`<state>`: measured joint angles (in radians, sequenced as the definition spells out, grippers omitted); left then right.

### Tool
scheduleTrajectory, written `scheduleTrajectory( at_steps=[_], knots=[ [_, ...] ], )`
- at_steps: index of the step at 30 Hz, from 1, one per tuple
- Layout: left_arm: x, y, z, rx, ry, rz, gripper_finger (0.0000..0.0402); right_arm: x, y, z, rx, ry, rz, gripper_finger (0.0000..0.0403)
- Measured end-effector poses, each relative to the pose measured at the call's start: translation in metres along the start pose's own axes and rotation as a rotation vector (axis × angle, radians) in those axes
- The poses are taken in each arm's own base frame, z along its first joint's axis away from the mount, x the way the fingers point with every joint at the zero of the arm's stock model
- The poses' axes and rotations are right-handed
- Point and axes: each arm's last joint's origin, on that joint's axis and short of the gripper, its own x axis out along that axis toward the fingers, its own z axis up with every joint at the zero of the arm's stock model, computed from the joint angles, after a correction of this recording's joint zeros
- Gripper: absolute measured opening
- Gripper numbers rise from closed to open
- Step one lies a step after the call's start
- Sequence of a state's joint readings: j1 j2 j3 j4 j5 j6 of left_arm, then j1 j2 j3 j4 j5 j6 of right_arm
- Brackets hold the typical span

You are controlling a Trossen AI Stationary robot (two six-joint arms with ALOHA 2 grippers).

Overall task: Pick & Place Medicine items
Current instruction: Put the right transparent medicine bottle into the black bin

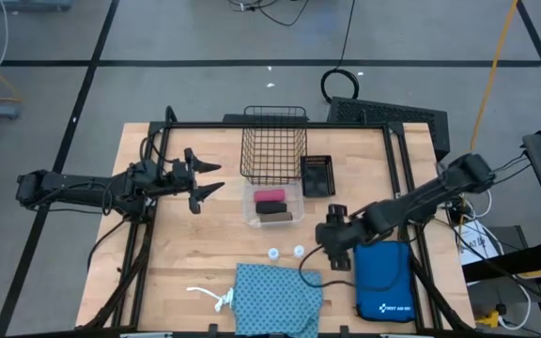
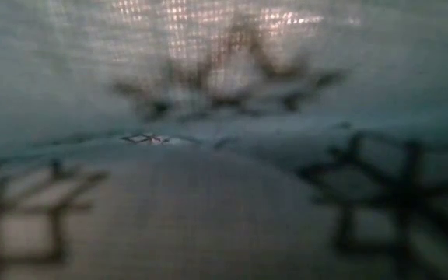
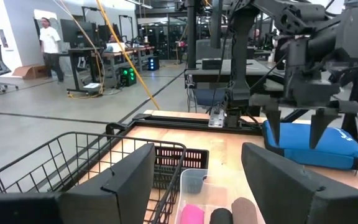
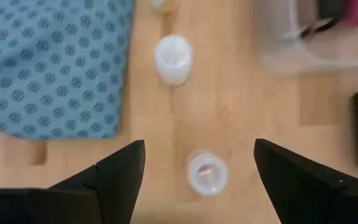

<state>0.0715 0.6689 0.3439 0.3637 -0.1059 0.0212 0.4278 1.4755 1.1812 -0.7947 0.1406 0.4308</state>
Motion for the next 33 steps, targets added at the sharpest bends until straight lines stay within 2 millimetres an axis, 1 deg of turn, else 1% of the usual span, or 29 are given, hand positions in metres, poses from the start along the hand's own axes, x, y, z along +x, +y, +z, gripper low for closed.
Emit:
scheduleTrajectory(
  at_steps=[5,10,14,19,25,33],
  knots=[
    [0.0,0.0,0.0,0.0,0.0,0.0,0.0256,0.018,0.001,-0.004,-0.01,0.074,-0.023,0.029],
    [0.0,0.0,0.0,0.0,0.0,0.001,0.0265,0.026,0.001,-0.005,-0.021,0.097,-0.066,0.0284],
    [0.0,0.0,0.0,0.0,0.0,0.0,0.0264,0.032,0.001,-0.005,-0.019,0.12,-0.072,0.0284],
    [0.0,0.0,0.0,0.0,0.0,0.0,0.0254,0.044,0.003,-0.007,-0.04,0.169,-0.091,0.0283],
    [0.0,0.0,0.0,0.0,0.0,0.0,0.0249,0.052,0.002,-0.012,-0.059,0.24,-0.106,0.0277],
    [0.0,0.0,0.0,0.0,0.0,0.0,0.0266,0.053,0.003,-0.012,-0.058,0.25,-0.096,0.0262]
  ],
)
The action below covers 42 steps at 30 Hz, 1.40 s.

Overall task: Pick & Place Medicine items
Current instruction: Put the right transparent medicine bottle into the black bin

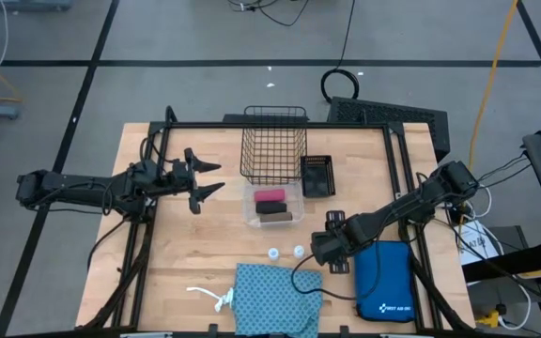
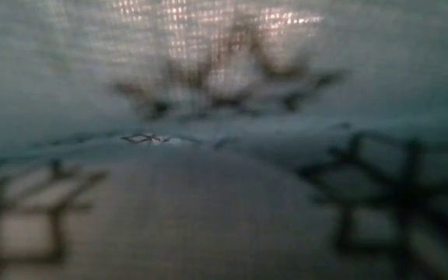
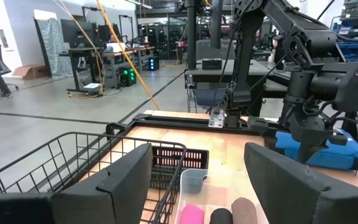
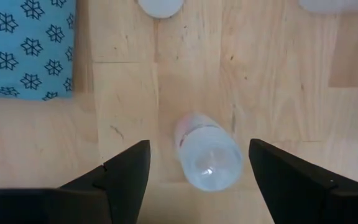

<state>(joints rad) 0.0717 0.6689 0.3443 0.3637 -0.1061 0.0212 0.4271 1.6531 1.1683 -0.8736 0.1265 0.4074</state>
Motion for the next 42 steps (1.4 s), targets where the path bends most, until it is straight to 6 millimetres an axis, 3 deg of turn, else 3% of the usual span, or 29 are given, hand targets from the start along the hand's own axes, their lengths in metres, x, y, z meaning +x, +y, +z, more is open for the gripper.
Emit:
scheduleTrajectory(
  at_steps=[13,31,42],
  knots=[
    [0.0,0.0,0.0,0.0,0.0,0.0,0.0269,0.015,-0.006,-0.012,0.002,0.053,-0.026,0.0225],
    [0.0,0.0,0.0,0.0,0.0,0.0,0.0269,0.013,-0.004,-0.007,0.008,-0.007,-0.001,0.021],
    [0.0,0.0,0.0,0.0,0.0,0.0,0.0269,0.013,-0.004,-0.007,0.009,-0.006,0.001,0.0159]
  ],
)
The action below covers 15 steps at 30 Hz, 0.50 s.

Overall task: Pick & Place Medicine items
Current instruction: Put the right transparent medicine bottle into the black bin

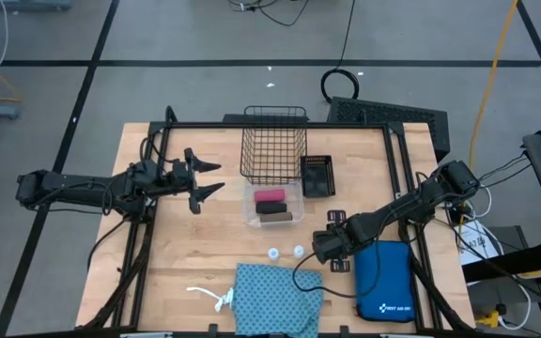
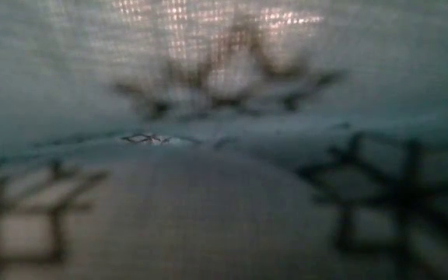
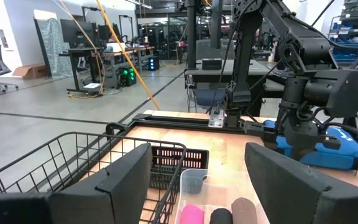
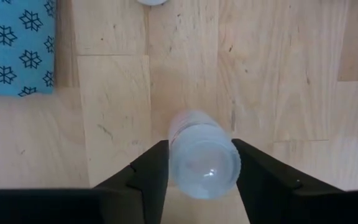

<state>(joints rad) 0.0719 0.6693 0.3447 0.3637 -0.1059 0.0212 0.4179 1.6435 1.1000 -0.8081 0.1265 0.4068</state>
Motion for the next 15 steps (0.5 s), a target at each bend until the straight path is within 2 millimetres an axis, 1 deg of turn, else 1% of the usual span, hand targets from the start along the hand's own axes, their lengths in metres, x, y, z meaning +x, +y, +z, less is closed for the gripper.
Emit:
scheduleTrajectory(
  at_steps=[6,10,15],
  knots=[
    [0.0,0.0,0.0,0.0,0.0,0.0,0.0269,-0.001,0.0,0.0,0.0,-0.003,0.002,0.0135],
    [0.0,0.0,0.0,0.0,0.0,0.0,0.0269,-0.007,-0.002,0.0,0.001,-0.023,0.008,0.0142],
    [0.0,0.0,0.0,0.0,0.0,0.0,0.0269,-0.023,-0.012,0.001,0.049,-0.09,0.026,0.015]
  ],
)
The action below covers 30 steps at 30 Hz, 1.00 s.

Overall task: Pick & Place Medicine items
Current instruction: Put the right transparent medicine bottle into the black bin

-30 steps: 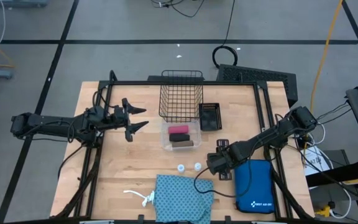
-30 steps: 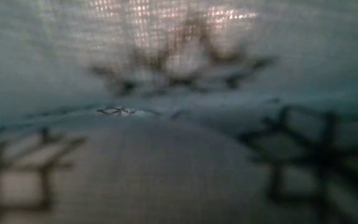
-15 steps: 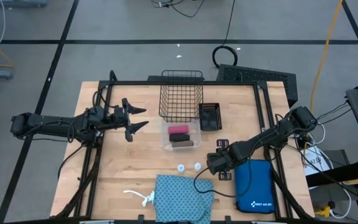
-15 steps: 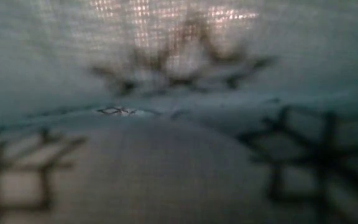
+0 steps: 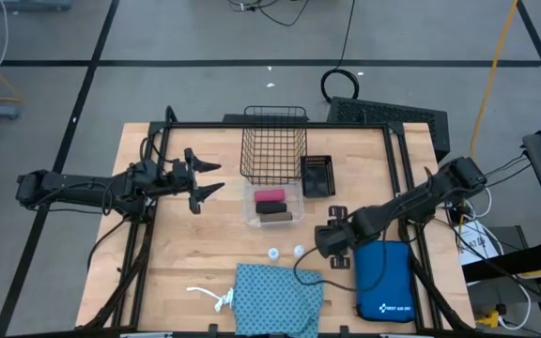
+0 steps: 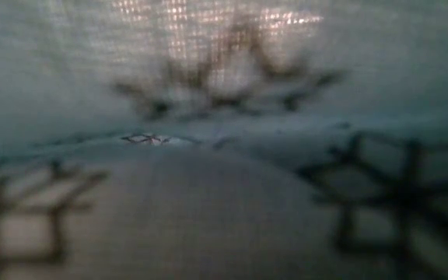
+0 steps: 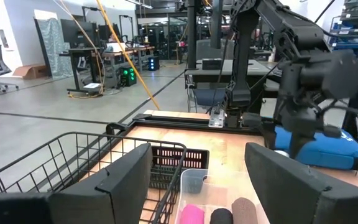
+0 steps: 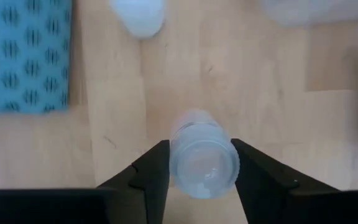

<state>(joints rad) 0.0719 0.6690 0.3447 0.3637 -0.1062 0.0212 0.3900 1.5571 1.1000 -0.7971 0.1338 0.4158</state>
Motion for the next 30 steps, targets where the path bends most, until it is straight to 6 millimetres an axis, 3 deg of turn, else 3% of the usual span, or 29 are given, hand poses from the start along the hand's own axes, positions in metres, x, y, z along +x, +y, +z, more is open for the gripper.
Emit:
scheduleTrajectory(
  at_steps=[6,14,20,30],
  knots=[
    [0.0,0.0,0.0,0.0,0.001,-0.001,0.0269,-0.025,-0.025,0.007,0.162,-0.121,0.003,0.0134],
    [0.0,0.0,0.0,0.0,0.0,0.0,0.0269,-0.051,-0.087,0.012,0.387,-0.228,-0.034,0.0147],
    [0.0,0.0,0.0,0.0,0.001,0.0,0.0269,-0.05,-0.134,0.015,0.39,-0.25,-0.111,0.0137],
    [0.0,0.0,0.0,0.0,0.001,0.0,0.0269,-0.021,-0.197,0.022,0.418,-0.213,-0.118,0.0139]
  ],
)
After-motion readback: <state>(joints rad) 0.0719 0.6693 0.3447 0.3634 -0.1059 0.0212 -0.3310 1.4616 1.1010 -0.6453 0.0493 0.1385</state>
